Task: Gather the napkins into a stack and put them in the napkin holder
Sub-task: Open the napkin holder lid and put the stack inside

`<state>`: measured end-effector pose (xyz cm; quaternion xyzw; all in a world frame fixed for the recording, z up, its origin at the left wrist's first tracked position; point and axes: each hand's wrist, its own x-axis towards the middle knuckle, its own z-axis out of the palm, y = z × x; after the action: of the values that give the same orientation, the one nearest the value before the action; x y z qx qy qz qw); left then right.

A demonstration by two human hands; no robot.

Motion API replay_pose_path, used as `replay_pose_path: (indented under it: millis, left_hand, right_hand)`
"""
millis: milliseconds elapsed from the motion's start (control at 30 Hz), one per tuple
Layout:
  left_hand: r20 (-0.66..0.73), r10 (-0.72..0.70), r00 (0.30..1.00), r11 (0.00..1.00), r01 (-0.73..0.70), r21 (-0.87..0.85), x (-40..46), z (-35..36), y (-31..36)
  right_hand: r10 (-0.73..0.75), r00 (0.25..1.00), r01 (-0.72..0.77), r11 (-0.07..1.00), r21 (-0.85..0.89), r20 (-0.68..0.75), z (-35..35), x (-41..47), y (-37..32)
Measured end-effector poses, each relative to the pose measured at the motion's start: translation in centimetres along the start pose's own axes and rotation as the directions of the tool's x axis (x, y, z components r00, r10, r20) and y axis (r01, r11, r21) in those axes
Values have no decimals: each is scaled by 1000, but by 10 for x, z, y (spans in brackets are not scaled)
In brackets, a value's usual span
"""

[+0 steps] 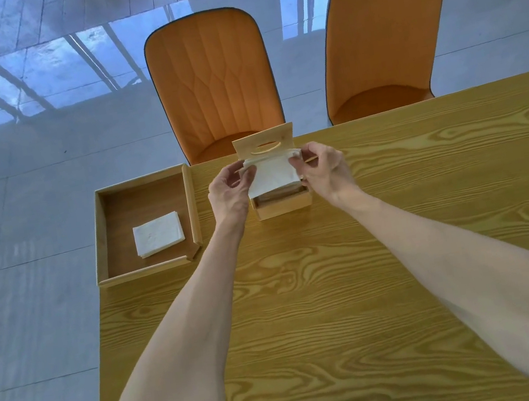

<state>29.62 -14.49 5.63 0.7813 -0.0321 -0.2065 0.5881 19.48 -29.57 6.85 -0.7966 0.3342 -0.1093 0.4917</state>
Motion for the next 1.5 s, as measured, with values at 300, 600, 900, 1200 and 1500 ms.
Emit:
replay_pose_path:
  millis: [300, 600, 900, 1200, 1500]
  left_hand:
    - [-111, -53, 992, 959, 81, 271, 20, 13, -23]
    - [-167, 57, 984, 921, 13, 390, 25, 27, -29]
    - [-108, -86, 990, 977, 105, 185, 22, 21, -29]
    - [-153, -14, 988, 975, 47, 216, -19, -26, -30]
    - [-305, -28, 952, 970, 100, 222, -70, -95, -35]
  right_hand:
    - [33, 996, -56, 961, -271, -88, 25, 23, 20]
    - [83, 973, -154, 929, -337, -215, 42, 31, 24]
    - [155, 971, -194, 956, -221, -181, 40, 31, 37]
    - [-90, 964, 53, 987, -154, -250, 43, -13, 21]
    - [-107, 994, 105, 991, -78, -29, 70, -58, -11]
